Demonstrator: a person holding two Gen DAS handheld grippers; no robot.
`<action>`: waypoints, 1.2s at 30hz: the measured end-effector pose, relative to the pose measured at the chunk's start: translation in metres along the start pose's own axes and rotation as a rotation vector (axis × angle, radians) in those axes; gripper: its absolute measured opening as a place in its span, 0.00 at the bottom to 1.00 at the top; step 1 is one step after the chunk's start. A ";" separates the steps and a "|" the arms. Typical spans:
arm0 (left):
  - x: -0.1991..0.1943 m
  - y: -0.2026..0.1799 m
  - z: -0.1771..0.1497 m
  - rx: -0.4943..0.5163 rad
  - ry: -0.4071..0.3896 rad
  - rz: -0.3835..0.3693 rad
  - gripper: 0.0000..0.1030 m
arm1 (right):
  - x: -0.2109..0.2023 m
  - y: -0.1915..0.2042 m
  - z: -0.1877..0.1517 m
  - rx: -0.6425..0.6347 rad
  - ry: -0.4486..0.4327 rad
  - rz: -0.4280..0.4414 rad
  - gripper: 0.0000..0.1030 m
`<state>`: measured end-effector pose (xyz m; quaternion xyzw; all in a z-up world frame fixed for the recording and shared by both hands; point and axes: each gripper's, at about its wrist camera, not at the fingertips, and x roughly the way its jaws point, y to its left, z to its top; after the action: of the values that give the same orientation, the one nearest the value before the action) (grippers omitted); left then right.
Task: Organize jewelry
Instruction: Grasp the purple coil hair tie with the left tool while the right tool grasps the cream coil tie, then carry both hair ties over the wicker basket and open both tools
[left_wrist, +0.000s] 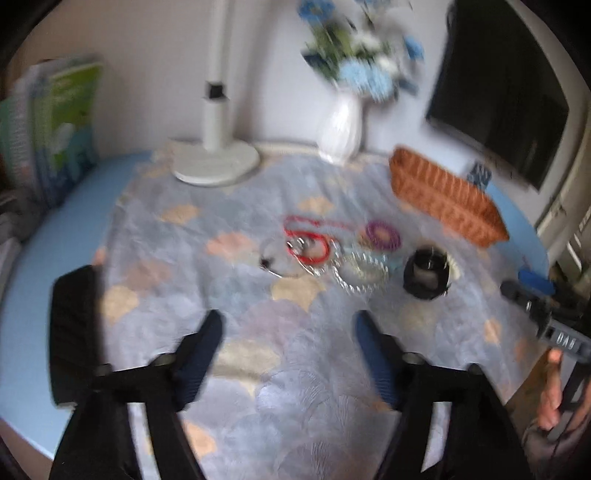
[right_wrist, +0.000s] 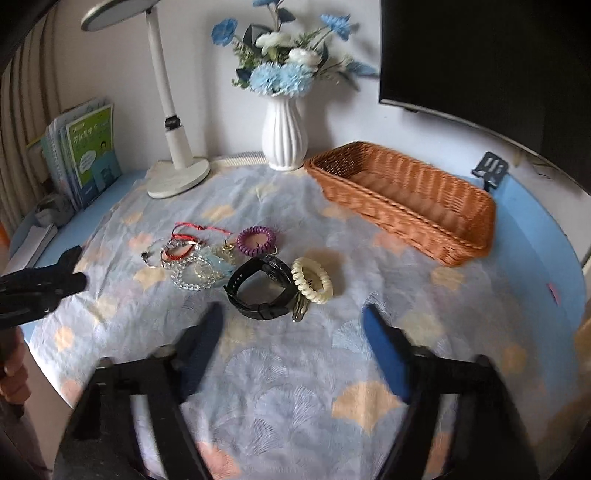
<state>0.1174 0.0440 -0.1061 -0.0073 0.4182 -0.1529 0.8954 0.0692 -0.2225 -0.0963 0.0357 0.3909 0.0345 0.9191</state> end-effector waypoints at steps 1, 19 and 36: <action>0.009 -0.003 0.002 0.011 0.024 -0.013 0.64 | 0.006 -0.004 0.003 -0.002 0.023 0.018 0.57; 0.157 -0.080 0.117 0.248 0.275 -0.204 0.44 | 0.111 -0.069 0.040 0.031 0.236 0.175 0.30; 0.189 -0.112 0.109 0.322 0.272 -0.109 0.11 | 0.131 -0.055 0.034 -0.069 0.241 0.080 0.12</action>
<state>0.2831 -0.1284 -0.1602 0.1338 0.5042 -0.2653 0.8109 0.1865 -0.2668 -0.1722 0.0152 0.4953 0.0887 0.8640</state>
